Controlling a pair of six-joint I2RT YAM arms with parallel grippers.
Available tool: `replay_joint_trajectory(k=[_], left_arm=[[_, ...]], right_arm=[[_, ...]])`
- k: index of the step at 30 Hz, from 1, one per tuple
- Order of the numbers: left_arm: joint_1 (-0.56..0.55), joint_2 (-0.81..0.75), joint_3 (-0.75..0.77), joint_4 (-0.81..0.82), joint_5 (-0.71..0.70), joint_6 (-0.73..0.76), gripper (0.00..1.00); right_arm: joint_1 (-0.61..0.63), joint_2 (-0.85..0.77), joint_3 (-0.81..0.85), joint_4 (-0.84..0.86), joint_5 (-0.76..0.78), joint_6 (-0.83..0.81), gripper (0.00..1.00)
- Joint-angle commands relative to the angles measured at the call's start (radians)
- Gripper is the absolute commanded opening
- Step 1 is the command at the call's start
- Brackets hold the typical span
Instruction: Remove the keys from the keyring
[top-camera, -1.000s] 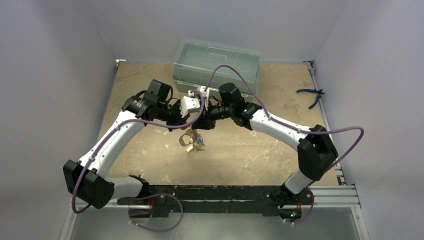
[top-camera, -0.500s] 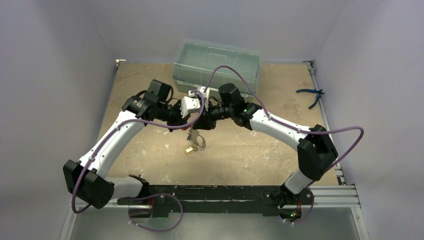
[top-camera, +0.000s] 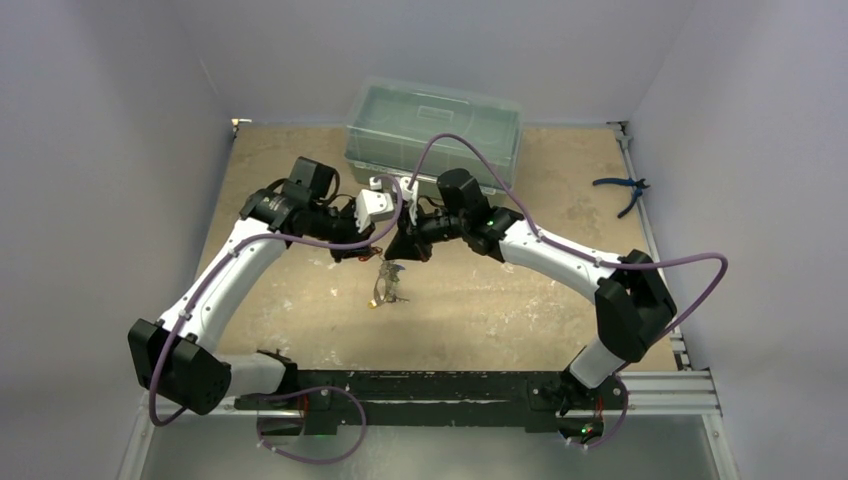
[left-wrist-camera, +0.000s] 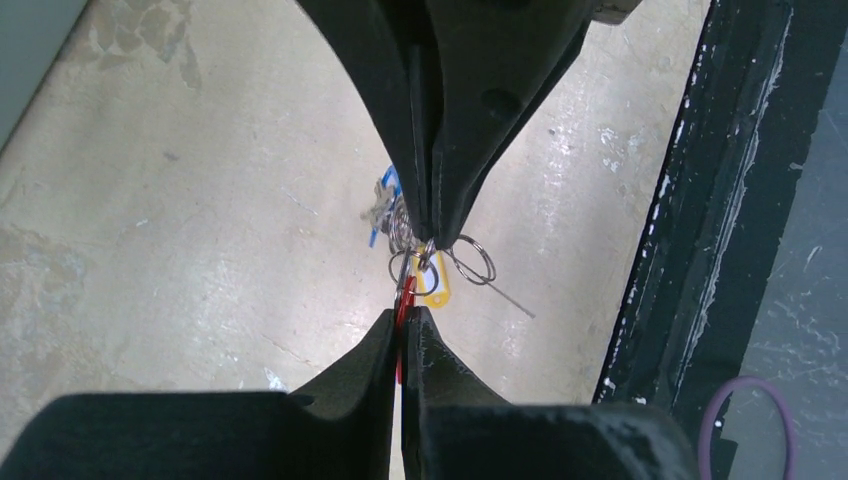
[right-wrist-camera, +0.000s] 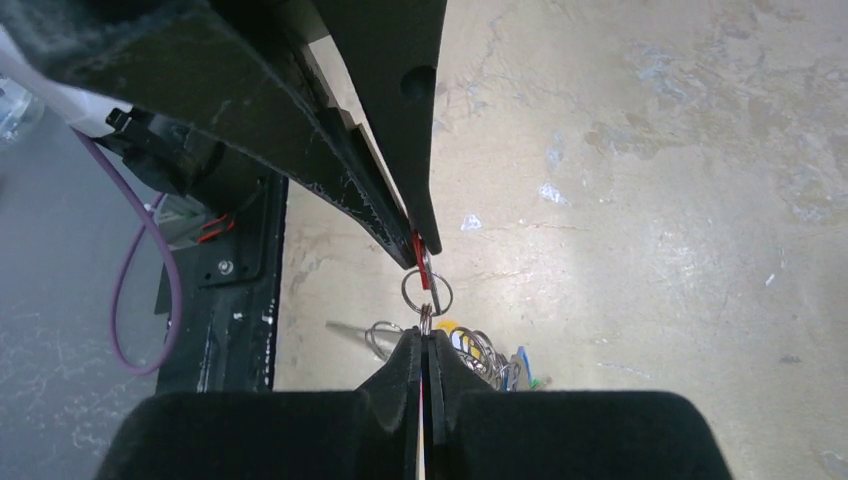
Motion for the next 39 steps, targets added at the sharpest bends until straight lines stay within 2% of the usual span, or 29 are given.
replay_joint_trajectory(k=[1, 14, 26, 32, 39], left_arm=[[0.045, -0.001, 0.031, 0.003, 0.037, 0.003, 0.00], [0.053, -0.010, -0.055, 0.010, 0.055, 0.012, 0.00], [0.053, -0.014, -0.067, -0.001, 0.072, 0.057, 0.00], [0.053, -0.038, -0.074, -0.100, 0.199, 0.184, 0.00], [0.053, -0.102, -0.150, 0.008, 0.162, 0.129, 0.00]], right_arm=[[-0.011, -0.046, -0.023, -0.024, -0.021, -0.036, 0.00], [-0.053, -0.052, -0.014, 0.071, -0.170, 0.080, 0.00], [-0.056, -0.041, 0.007, 0.050, -0.306, 0.032, 0.00], [-0.056, -0.042, 0.013, 0.050, -0.260, 0.002, 0.00], [-0.061, -0.051, 0.016, 0.080, -0.203, 0.051, 0.00]])
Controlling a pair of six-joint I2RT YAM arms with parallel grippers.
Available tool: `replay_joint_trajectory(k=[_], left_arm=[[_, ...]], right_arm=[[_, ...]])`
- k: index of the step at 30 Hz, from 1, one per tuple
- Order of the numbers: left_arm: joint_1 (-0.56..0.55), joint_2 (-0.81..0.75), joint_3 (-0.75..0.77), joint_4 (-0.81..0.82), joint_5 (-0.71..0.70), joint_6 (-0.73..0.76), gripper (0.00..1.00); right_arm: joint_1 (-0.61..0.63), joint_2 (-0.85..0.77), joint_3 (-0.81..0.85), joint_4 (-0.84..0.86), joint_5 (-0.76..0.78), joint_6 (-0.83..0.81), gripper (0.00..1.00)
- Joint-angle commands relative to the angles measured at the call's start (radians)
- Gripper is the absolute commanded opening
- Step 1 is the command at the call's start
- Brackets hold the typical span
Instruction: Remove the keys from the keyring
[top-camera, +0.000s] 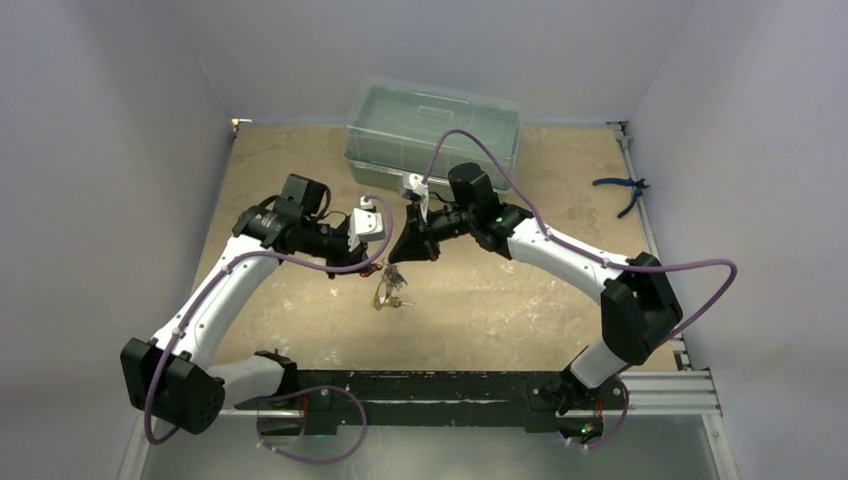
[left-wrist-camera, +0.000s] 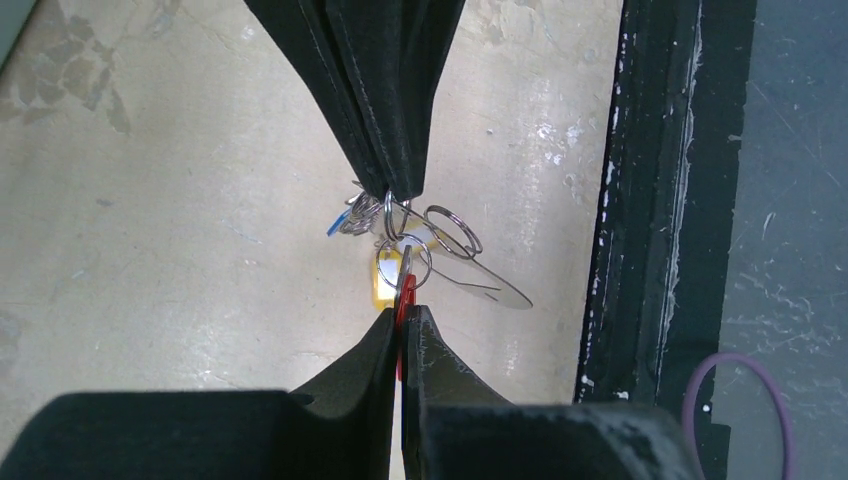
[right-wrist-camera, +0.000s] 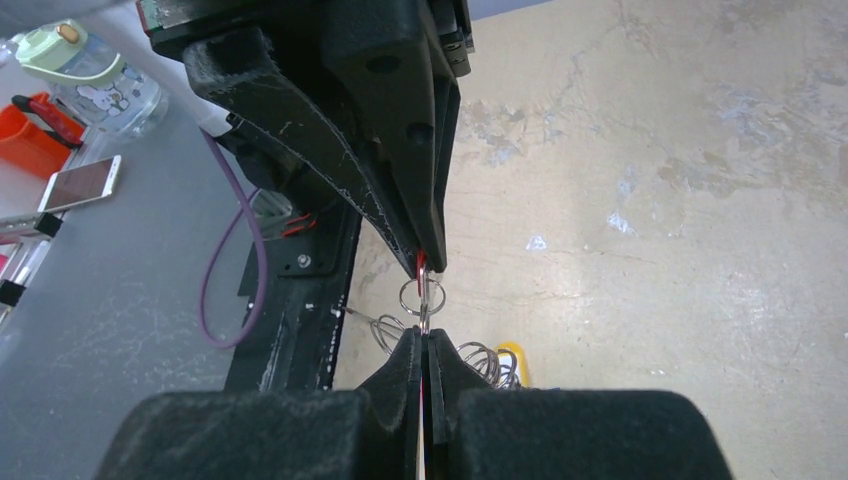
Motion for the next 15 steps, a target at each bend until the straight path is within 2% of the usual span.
replay_joint_trajectory(k=[1, 10, 15], left_arm=[[0.013, -0.021, -0.024, 0.040, -0.018, -0.009, 0.00], [0.012, -0.010, -0.039, 0.111, -0.042, -0.069, 0.00], [0.009, -0.009, -0.053, 0.127, -0.038, -0.070, 0.00]], right_arm=[[-0.009, -0.023, 0.028, 0.057, -0.008, 0.035, 0.00], [-0.011, -0.018, 0.014, 0.068, -0.107, 0.036, 0.00], [-0.011, -0.014, 0.019, 0.061, -0.109, 0.035, 0.00]])
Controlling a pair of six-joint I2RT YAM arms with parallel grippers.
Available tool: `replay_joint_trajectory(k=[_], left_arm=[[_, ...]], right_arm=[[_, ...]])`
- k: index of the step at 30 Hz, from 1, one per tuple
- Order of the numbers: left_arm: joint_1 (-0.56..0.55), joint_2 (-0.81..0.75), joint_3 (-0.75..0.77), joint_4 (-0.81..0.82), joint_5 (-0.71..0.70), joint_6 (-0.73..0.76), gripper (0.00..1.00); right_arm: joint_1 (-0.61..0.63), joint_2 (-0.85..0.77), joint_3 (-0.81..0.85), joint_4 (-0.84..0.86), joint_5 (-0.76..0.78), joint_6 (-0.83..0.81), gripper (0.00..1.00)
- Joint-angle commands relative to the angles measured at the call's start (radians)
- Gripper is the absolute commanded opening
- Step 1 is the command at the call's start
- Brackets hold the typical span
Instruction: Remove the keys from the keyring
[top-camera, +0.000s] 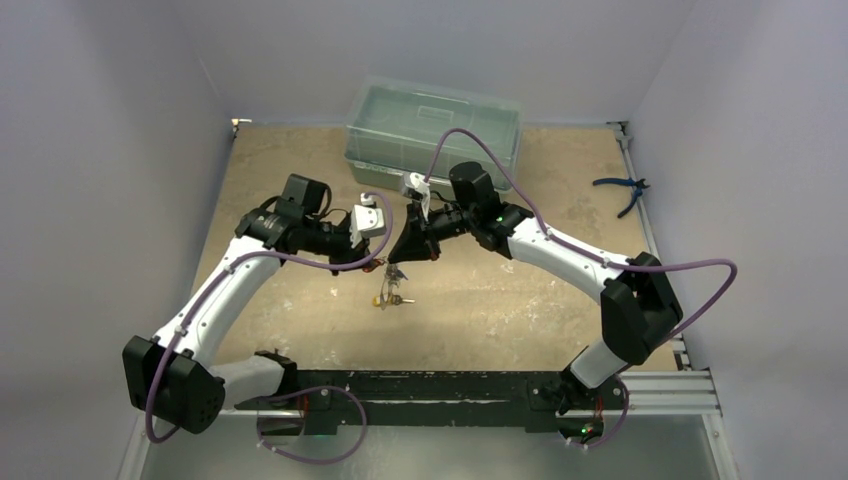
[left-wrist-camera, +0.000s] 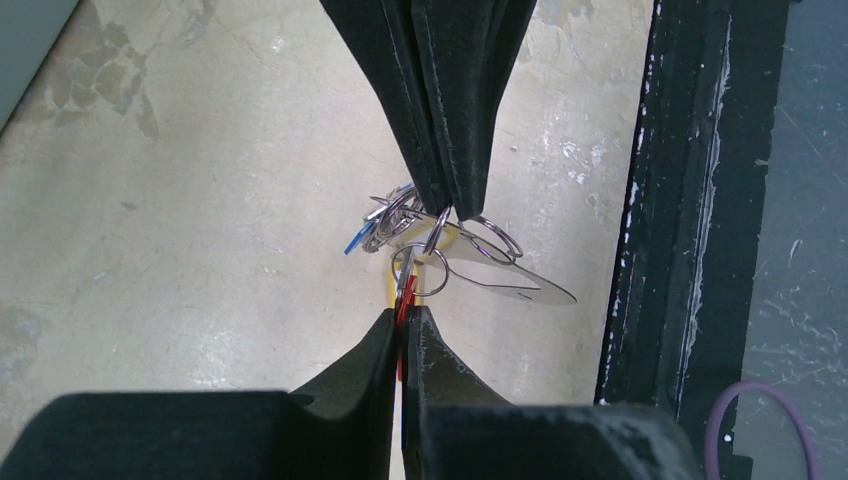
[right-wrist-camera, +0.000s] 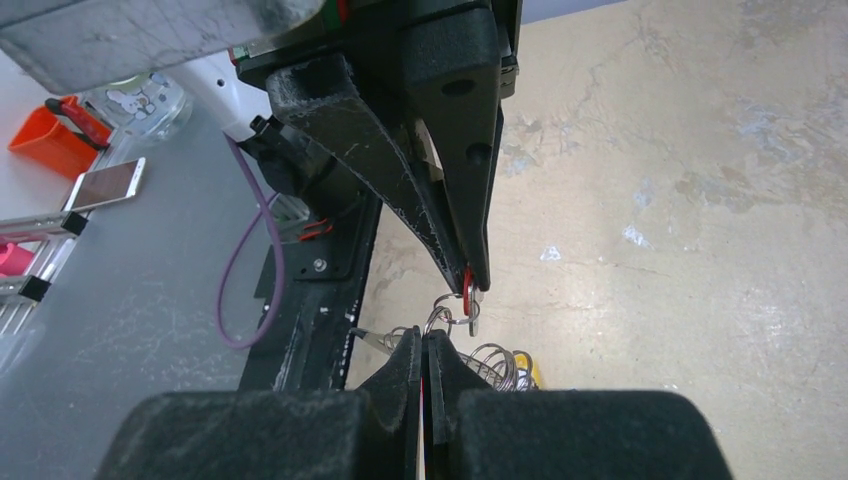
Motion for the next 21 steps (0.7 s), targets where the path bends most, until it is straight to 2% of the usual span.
replay_joint_trajectory(k=[1, 9, 21], left_arm=[[0.006, 0.000, -0.024, 0.028, -0.018, -0.014, 0.00], [-0.017, -0.012, -0.045, 0.016, -0.018, 0.015, 0.00], [-0.011, -0.014, 0.031, -0.024, -0.022, 0.025, 0.00]], right_arm=[[-0.008, -0.014, 0.017, 0.039, -0.045, 0.014, 0.00], [-0.006, -0.004, 0.025, 0.043, 0.085, 0.027, 0.00], [0.016, -0.017, 0.027, -0.022, 0.278, -0.016, 0.00]])
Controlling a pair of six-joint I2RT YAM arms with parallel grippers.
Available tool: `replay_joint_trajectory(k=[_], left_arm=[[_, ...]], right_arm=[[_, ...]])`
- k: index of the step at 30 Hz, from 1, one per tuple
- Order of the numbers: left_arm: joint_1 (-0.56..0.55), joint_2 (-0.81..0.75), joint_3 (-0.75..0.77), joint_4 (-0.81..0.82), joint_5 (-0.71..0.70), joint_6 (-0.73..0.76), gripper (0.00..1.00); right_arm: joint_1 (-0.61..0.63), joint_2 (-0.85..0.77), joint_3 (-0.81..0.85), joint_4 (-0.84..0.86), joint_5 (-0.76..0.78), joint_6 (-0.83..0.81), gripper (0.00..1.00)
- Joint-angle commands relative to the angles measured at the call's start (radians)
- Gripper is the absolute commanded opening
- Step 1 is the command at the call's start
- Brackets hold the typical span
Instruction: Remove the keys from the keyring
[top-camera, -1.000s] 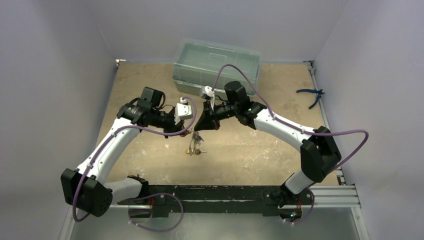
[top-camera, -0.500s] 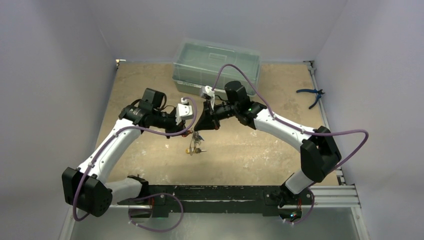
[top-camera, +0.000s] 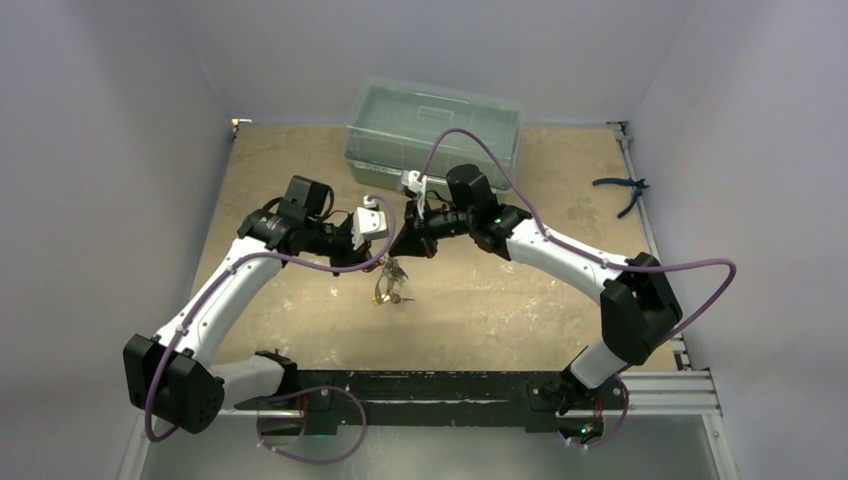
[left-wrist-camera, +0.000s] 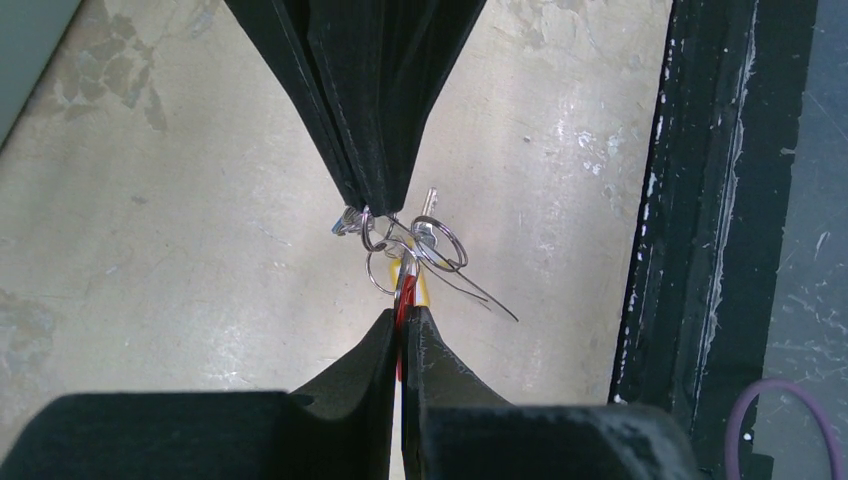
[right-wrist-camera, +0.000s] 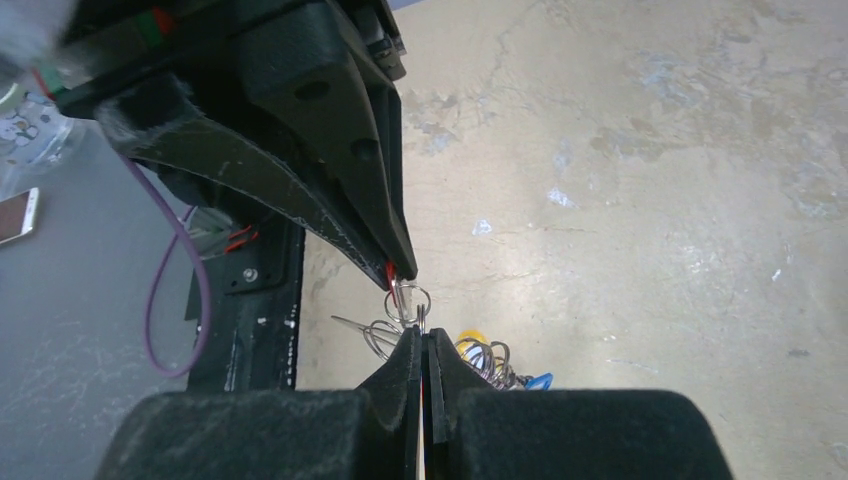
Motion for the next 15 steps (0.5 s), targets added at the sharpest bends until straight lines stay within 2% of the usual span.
replay_joint_trajectory(k=[1, 10, 15], left_arm=[[0.007, -0.012, 0.060, -0.044, 0.009, 0.012, 0.00], [0.015, -0.007, 0.128, -0.026, 0.008, -0.013, 0.00], [0.016, -0.009, 0.141, -0.028, -0.022, 0.064, 0.00]], right_arm=[[0.006, -0.019, 0.023, -0.010, 0.095, -0.034, 0.00], [0.009, -0.013, 0.015, -0.044, 0.097, -0.070, 0.00], [0.013, -0.004, 0.022, -0.065, 0.055, -0.092, 0.00]])
